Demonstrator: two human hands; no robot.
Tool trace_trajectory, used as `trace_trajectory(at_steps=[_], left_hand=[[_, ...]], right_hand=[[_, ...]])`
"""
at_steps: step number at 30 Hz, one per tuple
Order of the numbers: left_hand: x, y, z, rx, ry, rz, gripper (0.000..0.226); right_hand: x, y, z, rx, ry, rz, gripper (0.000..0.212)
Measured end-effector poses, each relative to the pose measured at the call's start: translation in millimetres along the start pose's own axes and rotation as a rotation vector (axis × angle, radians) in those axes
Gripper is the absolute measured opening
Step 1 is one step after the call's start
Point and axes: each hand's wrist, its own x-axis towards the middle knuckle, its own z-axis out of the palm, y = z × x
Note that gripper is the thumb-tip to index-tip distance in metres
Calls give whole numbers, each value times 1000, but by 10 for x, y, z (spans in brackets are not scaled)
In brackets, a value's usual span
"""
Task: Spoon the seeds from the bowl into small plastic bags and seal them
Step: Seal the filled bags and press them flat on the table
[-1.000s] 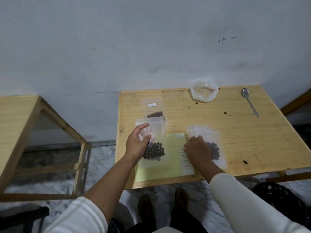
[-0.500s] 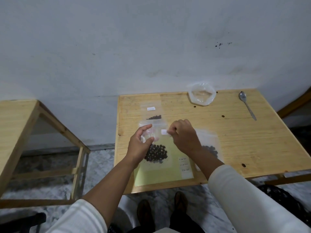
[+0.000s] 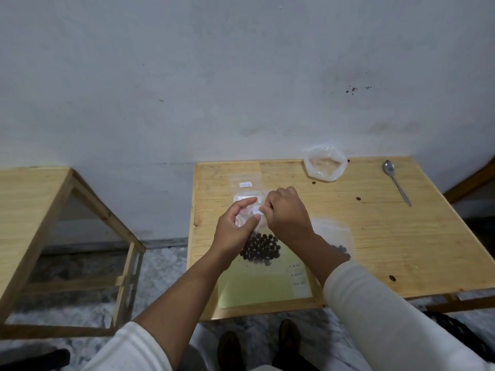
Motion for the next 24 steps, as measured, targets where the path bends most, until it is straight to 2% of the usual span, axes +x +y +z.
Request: trace_trajectory(at_steps=[2,5,6,8,10,16,20,22,24], left_hand=[[23,22,11,-44,81,-15,21],[90,72,14,-59,211,-49,12],[105,89,14,-59,232,-55,11],[128,125,0,-71,259,-60,11],[151,158,-34,-71,282,-50,13],[165,162,-115,-58,304,-3,15],[175,132,-172,-67,307,-9,16],[201,119,-203,-67,315,-26,17],[250,93,-230,-48,325,-39,17]], right_hand=[[6,-41,9,21,26,11,17],[-33,-134,26,93,173,-8,20],[-51,-159,46,92,239,-53,24],[-91,-205,97,24,356,-175,19],[-137,-238,158,-67,404,-245,15],[-179,-277,252,-158,410,-187,26],[-159,-165,275,-198,379,-107,13],[-149,-74,298,-65,335,-70,21],[-143,-20,292,171,248,17,30]])
